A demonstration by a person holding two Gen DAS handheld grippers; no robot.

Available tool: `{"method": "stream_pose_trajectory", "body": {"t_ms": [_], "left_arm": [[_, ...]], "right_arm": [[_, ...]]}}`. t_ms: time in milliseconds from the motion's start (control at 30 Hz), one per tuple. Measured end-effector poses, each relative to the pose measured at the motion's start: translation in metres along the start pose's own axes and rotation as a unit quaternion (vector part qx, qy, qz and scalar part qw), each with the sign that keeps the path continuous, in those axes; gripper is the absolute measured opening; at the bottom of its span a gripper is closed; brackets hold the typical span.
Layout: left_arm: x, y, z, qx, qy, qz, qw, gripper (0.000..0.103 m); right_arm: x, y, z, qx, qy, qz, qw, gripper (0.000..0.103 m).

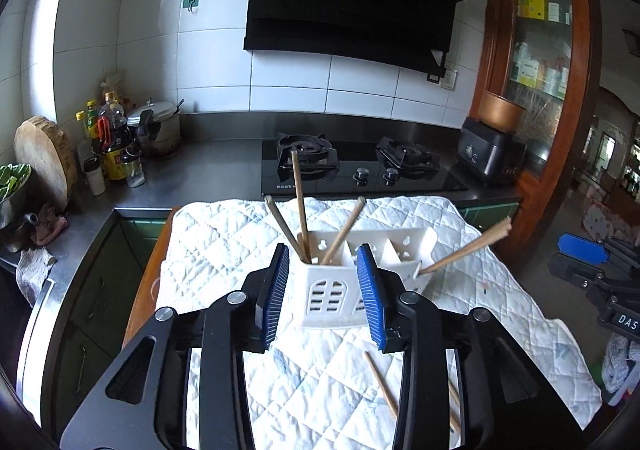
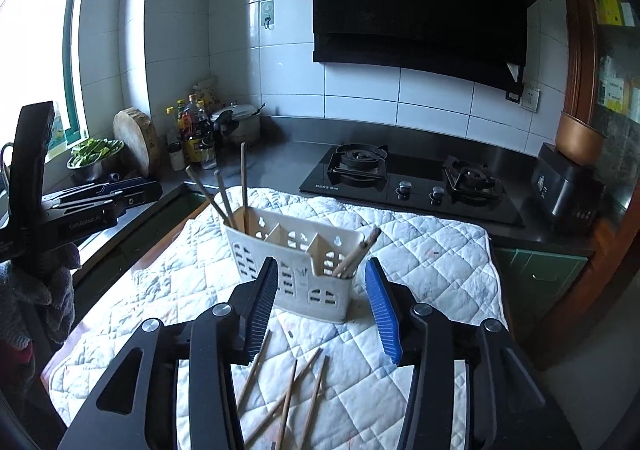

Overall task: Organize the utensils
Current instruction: 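Open the left tool to drop its chopstick into the holder while the right tool releases its own, then return the left tool to the pile and grasp a chopstick while the right tool grasps another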

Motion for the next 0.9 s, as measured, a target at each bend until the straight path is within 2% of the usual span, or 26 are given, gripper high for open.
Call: {"method": "stream_pose_trajectory", "body": {"t_ms": [200,433,567,700,900], "left_arm": [[0.051,-0.009,-0.011,0.013,0.017,0.004,0.9998,0.047],[0.113,-0.022,-0.01,0.007,0.042,0.018,0.9989,0.047],[0.14,-0.022,-0.009,0.015,0.058,0.002,0.9982,0.047],[0.161,-0.019,-0.004,0.024,0.079,-0.017,0.9965,0.047],[0.184,-0.017,0.002,0.029,0.103,-0.036,0.9936,0.047]], "right_arm": [[0.063,0.016,-0.002,0.002,0.029,-0.013,0.999,0.045],[0.14,0.025,0.008,-0.001,0.068,0.001,0.998,0.045],[0.177,0.035,0.013,-0.013,0.089,0.016,0.996,0.041],[0.202,0.043,0.018,-0.024,0.102,0.028,0.994,0.035],[0.22,0.057,0.029,-0.036,0.119,0.029,0.992,0.025]]}}
Point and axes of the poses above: each gripper's, at about its wrist camera, not at the fingertips, and z roughly the way its jaws point, y to its left, x to its underside, the point moved 3 cm from there along z, roughly the way its jaws point, and after that the axes turned 7 degrees about y, right-handed, at the moved point
